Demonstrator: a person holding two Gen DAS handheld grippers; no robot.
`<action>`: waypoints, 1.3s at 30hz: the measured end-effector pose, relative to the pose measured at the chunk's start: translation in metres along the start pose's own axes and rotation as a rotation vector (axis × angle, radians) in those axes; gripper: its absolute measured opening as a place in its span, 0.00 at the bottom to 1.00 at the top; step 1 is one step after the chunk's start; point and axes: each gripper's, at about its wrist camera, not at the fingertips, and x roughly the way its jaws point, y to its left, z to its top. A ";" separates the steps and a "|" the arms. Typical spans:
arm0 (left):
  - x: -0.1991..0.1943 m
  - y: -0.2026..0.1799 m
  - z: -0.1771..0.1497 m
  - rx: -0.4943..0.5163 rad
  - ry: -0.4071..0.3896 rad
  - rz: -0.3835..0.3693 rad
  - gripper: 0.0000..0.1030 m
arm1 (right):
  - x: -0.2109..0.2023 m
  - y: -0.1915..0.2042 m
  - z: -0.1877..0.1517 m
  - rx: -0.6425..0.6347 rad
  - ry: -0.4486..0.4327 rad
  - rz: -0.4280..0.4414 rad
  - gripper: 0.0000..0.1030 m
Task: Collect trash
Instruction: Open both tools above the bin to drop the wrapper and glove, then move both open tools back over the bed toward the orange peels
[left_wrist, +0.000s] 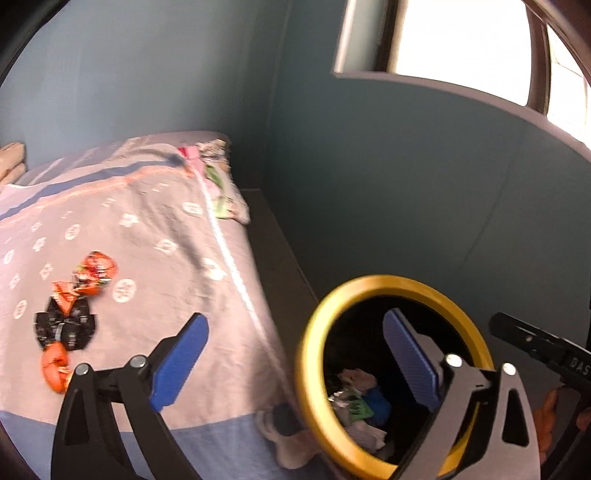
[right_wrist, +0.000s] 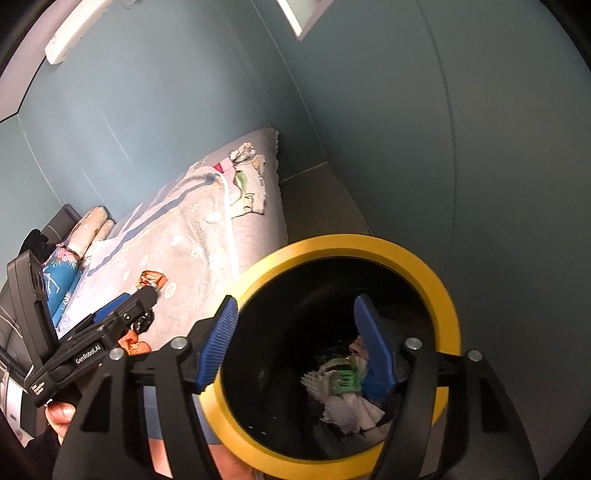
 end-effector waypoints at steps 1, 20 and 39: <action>-0.003 0.007 0.001 -0.008 -0.005 0.013 0.91 | 0.000 0.004 0.001 -0.003 0.000 0.005 0.64; -0.054 0.187 -0.027 -0.161 -0.045 0.274 0.92 | 0.068 0.168 0.015 -0.210 0.052 0.200 0.72; -0.011 0.304 -0.074 -0.342 0.078 0.359 0.92 | 0.242 0.323 -0.007 -0.326 0.251 0.316 0.76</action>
